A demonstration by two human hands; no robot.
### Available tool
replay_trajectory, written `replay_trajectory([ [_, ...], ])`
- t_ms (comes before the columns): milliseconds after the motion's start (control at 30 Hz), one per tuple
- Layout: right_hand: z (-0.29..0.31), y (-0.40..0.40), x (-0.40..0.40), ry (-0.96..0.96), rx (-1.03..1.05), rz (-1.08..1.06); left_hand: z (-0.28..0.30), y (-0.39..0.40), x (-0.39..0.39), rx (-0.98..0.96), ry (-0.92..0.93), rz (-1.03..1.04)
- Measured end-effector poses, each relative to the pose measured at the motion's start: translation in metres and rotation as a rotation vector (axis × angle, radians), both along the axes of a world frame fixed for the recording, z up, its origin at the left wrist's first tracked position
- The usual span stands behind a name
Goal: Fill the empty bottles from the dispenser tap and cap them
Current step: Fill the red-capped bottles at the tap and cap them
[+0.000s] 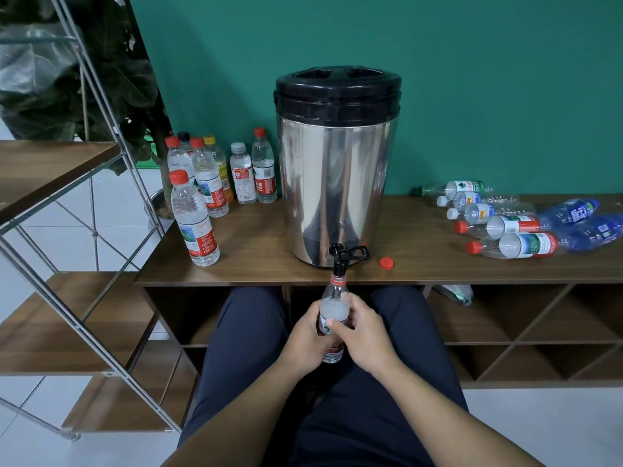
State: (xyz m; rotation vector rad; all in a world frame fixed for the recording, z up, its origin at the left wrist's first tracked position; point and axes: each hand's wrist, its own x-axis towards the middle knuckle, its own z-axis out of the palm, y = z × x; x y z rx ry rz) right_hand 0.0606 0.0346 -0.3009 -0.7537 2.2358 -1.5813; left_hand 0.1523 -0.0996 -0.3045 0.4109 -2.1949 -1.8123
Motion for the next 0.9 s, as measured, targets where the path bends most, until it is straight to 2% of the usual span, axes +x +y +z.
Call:
replay_trajectory([
  [900, 0.006, 0.000, 0.002, 0.004, -0.012, -0.007, -0.013, -0.002, -0.008, -0.074, -0.021, 0.006],
])
